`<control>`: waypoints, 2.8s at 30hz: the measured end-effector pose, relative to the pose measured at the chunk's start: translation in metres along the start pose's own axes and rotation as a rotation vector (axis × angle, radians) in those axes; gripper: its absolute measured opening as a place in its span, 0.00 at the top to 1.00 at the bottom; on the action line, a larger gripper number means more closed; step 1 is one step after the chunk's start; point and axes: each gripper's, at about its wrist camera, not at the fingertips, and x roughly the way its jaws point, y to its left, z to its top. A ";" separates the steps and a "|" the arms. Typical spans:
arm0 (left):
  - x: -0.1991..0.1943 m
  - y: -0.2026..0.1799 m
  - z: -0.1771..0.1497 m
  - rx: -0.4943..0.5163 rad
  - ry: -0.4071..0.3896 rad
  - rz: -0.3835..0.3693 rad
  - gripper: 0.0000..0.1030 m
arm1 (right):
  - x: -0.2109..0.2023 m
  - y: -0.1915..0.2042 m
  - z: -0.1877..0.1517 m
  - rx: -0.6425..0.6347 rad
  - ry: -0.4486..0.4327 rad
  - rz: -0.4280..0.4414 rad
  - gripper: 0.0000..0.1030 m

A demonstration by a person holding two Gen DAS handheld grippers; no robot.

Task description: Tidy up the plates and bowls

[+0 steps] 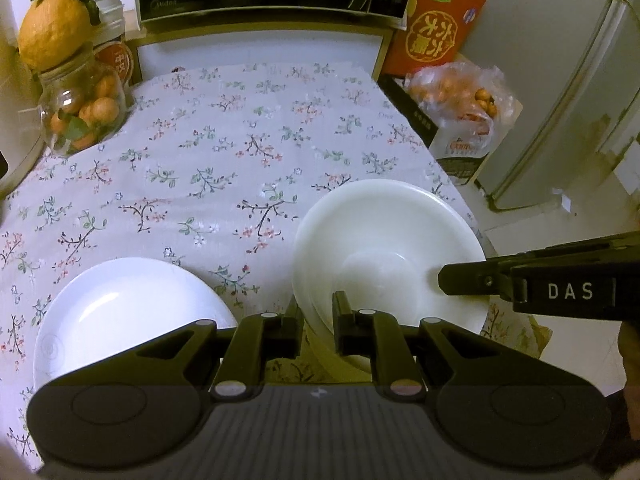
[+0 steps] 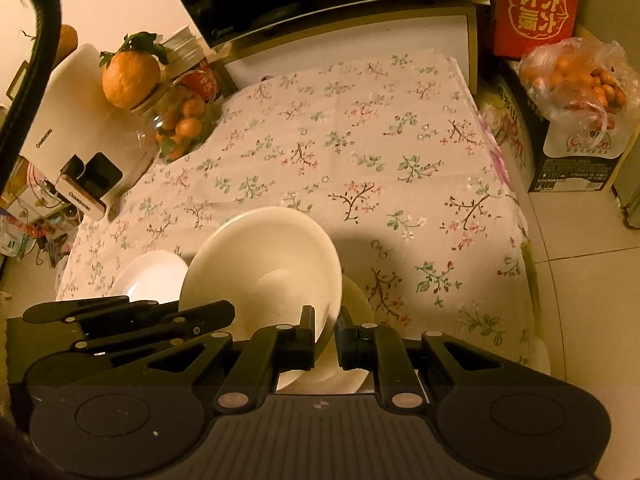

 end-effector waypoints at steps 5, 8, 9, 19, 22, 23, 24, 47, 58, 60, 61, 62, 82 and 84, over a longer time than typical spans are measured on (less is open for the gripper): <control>0.005 -0.002 -0.002 0.015 0.014 0.005 0.87 | 0.005 -0.002 -0.001 0.007 0.020 -0.004 0.89; 0.008 -0.001 -0.005 0.018 0.033 0.006 0.87 | 0.008 -0.003 -0.003 0.008 0.036 -0.007 0.89; 0.010 -0.001 -0.006 0.018 0.039 0.008 0.87 | 0.008 -0.003 -0.004 0.007 0.040 -0.008 0.89; 0.021 -0.002 -0.012 0.041 0.075 0.030 0.85 | 0.016 -0.006 -0.008 0.004 0.084 -0.006 0.89; 0.023 -0.001 -0.012 0.043 0.083 0.032 0.85 | 0.018 -0.006 -0.009 0.000 0.093 -0.007 0.88; 0.024 -0.002 -0.012 0.045 0.086 0.034 0.85 | 0.019 -0.006 -0.010 -0.003 0.095 -0.010 0.88; 0.025 -0.002 -0.013 0.046 0.090 0.034 0.85 | 0.020 -0.005 -0.010 -0.006 0.098 -0.014 0.88; 0.032 -0.002 -0.011 0.050 0.105 0.025 0.77 | 0.024 -0.007 -0.008 -0.029 0.093 -0.032 0.81; 0.024 0.001 -0.007 0.027 0.089 0.007 0.68 | 0.018 -0.015 -0.003 -0.012 0.062 -0.038 0.75; 0.024 0.001 -0.007 0.019 0.089 -0.001 0.67 | 0.017 -0.015 -0.002 -0.012 0.058 -0.034 0.75; 0.024 0.001 -0.006 0.016 0.089 -0.005 0.67 | 0.017 -0.016 -0.002 -0.012 0.055 -0.034 0.75; 0.024 0.001 -0.006 0.012 0.089 -0.007 0.66 | 0.016 -0.016 -0.001 -0.009 0.053 -0.033 0.75; 0.027 0.008 0.000 -0.048 0.072 -0.047 0.44 | 0.021 -0.029 0.001 0.069 0.063 -0.029 0.33; 0.028 0.008 0.001 -0.042 0.071 -0.052 0.41 | 0.021 -0.031 0.001 0.075 0.063 -0.037 0.31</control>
